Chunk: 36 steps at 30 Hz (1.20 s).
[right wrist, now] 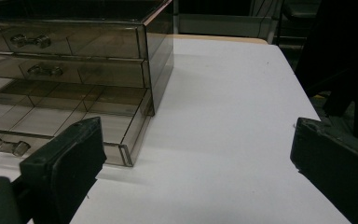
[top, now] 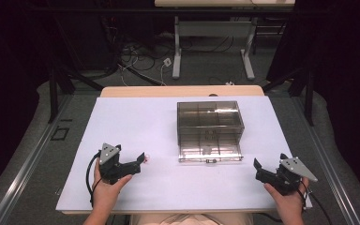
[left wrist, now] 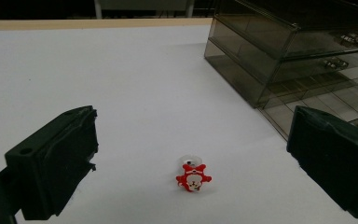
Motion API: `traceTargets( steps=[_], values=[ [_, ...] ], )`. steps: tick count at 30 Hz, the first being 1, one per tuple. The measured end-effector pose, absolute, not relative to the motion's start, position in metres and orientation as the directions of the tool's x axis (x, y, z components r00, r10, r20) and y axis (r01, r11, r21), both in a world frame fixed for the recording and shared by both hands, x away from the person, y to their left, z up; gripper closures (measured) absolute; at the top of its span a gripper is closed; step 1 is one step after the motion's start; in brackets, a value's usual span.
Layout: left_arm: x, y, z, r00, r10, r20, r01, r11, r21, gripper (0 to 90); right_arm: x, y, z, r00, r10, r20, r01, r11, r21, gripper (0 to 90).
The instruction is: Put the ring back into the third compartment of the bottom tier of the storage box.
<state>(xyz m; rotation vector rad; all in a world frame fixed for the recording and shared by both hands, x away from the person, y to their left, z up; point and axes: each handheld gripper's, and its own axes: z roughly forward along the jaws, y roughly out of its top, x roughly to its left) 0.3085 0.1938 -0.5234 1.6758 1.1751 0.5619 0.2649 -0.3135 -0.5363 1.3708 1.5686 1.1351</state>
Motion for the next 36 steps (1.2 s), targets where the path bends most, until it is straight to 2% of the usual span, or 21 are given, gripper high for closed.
traceTargets(
  steps=[17,27,29,36],
  values=[
    [0.326,0.185,-0.525,0.407,0.89,-0.204,0.489,-0.023,0.872,5.2,0.266,-0.314,-0.538,-0.146,0.989,0.017,0.334,0.033,0.942,2.2],
    [0.333,0.177,-0.529,0.403,0.895,-0.189,0.516,-0.052,0.855,9.7,0.265,-0.315,-0.537,-0.145,0.989,0.02,0.368,0.036,0.929,2.2],
    [0.334,0.176,-0.531,0.397,0.898,-0.192,0.521,-0.048,0.852,11.1,0.267,-0.314,-0.539,-0.141,0.99,0.027,0.338,0.023,0.941,2.2],
    [0.334,0.177,-0.534,0.399,0.898,-0.184,0.535,-0.065,0.842,15.9,0.267,-0.315,-0.539,-0.149,0.989,0.017,0.346,0.036,0.937,2.2]
  ],
)
